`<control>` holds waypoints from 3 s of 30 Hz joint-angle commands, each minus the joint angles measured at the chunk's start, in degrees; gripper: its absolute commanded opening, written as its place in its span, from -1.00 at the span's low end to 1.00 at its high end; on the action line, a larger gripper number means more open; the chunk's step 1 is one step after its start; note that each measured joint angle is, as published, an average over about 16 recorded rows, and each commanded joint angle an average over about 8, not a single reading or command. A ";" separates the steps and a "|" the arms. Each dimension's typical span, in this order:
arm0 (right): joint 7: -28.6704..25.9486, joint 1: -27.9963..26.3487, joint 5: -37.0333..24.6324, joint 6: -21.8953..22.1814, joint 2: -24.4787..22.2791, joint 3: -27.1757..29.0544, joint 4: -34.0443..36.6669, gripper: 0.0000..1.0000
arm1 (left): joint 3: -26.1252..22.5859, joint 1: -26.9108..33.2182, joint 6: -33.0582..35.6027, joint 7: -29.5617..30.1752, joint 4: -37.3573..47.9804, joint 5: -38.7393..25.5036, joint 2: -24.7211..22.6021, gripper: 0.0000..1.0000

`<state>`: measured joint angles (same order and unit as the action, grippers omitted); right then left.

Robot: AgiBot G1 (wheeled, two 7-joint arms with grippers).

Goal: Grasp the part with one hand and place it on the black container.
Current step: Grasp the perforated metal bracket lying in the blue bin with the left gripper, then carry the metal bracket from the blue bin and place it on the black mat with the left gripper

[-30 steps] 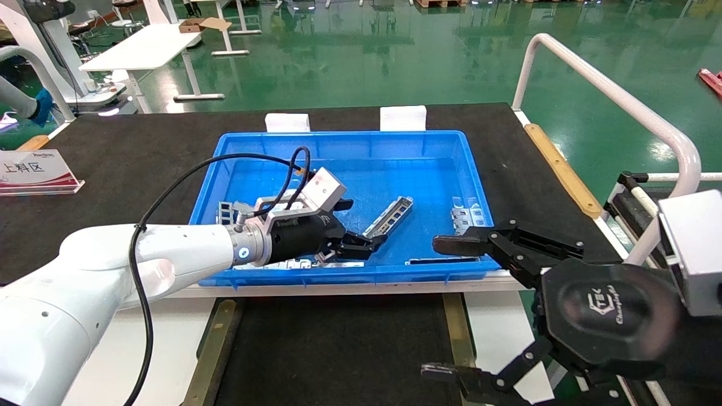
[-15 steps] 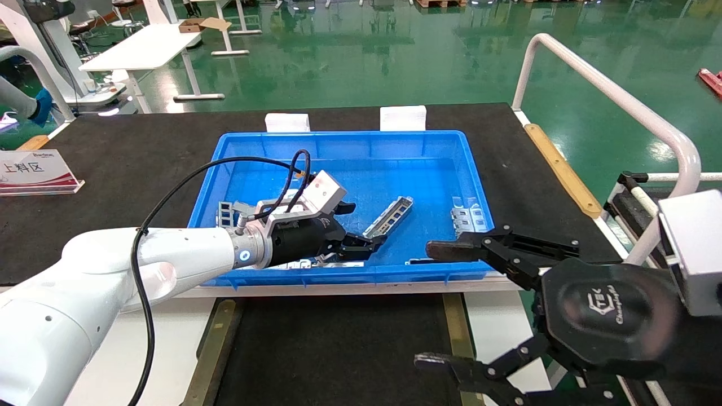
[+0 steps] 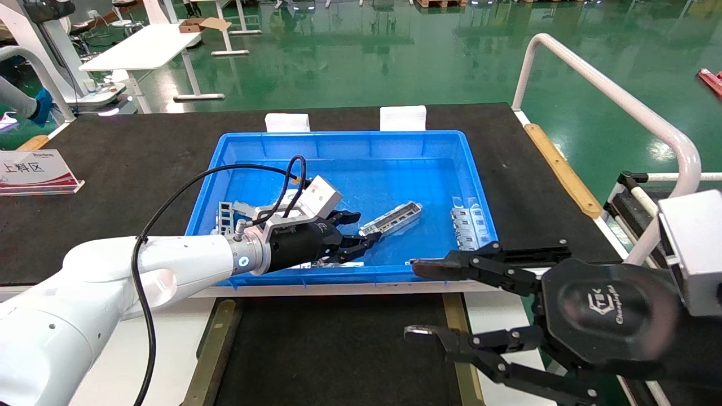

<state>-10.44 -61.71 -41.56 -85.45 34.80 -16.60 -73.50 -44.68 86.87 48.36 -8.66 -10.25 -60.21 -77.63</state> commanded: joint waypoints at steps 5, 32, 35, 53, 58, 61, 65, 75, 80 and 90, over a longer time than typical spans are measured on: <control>0.01 0.00 0.01 0.01 -0.01 -0.02 0.00 -1.00 | -0.41 -0.32 -0.19 -0.10 0.17 0.94 0.01 -1.00; 0.06 -0.03 0.08 0.05 -0.05 -0.12 0.00 -1.00 | -1.28 4.41 2.86 -3.26 -0.09 5.31 0.37 -1.00; 0.06 -0.03 0.09 0.06 -0.05 -0.13 0.00 -1.00 | -1.17 5.76 3.64 -4.04 0.55 5.84 0.41 -1.00; 0.09 -0.04 0.13 0.08 -0.08 -0.19 0.00 -1.00 | -0.64 7.88 20.58 -8.49 4.16 8.39 3.07 -1.00; 0.10 -0.04 0.14 0.09 -0.08 -0.21 0.00 -1.00 | -0.43 7.48 28.66 -9.25 4.56 9.01 4.63 -1.00; 0.11 -0.05 0.15 0.09 -0.09 -0.22 0.00 -1.00 | -0.29 7.01 33.65 -9.32 4.62 9.44 5.52 -1.00; 0.11 -0.05 0.16 0.10 -0.09 -0.23 0.00 -1.00 | -0.18 5.51 39.59 -8.95 4.38 10.00 6.63 -1.00; 0.13 -0.06 0.18 0.11 -0.11 -0.26 0.00 -1.00 | 0.44 -7.30 43.14 -3.45 -3.71 15.85 10.75 -1.00; 0.14 -0.06 0.19 0.12 -0.11 -0.28 0.00 -1.00 | 0.97 -14.36 42.14 -2.16 -6.55 19.63 13.24 -1.00; 0.16 -0.07 0.21 0.14 -0.13 -0.31 0.00 -1.00 | 1.24 -22.43 39.95 -2.21 -5.66 21.58 15.03 -1.00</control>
<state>-10.29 -61.78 -41.35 -85.32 34.67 -16.91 -73.50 -43.34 64.49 88.26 -10.73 -15.94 -38.53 -62.62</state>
